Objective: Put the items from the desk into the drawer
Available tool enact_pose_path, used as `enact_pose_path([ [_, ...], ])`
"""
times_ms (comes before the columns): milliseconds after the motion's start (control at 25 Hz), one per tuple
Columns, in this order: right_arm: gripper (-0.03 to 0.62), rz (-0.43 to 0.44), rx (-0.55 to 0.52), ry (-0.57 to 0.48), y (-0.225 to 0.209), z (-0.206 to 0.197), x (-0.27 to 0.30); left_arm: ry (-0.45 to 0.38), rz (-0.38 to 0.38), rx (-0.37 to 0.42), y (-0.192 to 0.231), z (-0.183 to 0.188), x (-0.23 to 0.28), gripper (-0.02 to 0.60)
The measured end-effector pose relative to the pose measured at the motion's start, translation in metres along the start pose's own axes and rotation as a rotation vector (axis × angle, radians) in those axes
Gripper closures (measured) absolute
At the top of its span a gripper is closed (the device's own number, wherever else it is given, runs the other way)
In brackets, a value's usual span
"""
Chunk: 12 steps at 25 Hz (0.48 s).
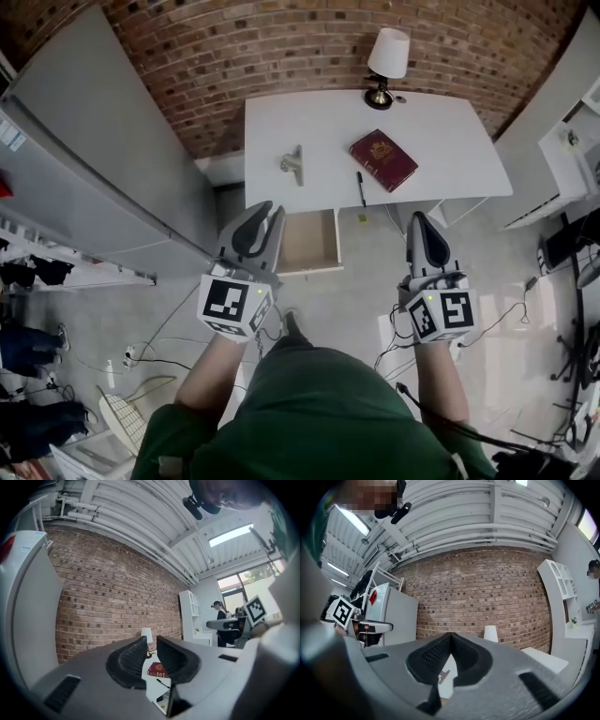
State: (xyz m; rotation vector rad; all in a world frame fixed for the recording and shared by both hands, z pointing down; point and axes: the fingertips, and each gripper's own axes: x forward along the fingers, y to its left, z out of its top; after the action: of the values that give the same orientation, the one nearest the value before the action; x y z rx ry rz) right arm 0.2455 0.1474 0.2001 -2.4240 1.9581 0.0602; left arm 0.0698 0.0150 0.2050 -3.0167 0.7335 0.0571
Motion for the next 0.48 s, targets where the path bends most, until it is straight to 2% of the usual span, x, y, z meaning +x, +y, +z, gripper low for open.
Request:
enact_pose_path([
  [240, 0.592, -0.05, 0.038, 0.082, -0.005, -0.02, 0.053, 0.017, -0.026, -0.044, 0.045, -0.014, 0.027, 0.523],
  [480, 0.591, -0.073, 0.056, 0.215, -0.006, -0.06, 0.101, 0.05, -0.026, -0.065, 0.094, -0.05, 0.037, 0.523],
])
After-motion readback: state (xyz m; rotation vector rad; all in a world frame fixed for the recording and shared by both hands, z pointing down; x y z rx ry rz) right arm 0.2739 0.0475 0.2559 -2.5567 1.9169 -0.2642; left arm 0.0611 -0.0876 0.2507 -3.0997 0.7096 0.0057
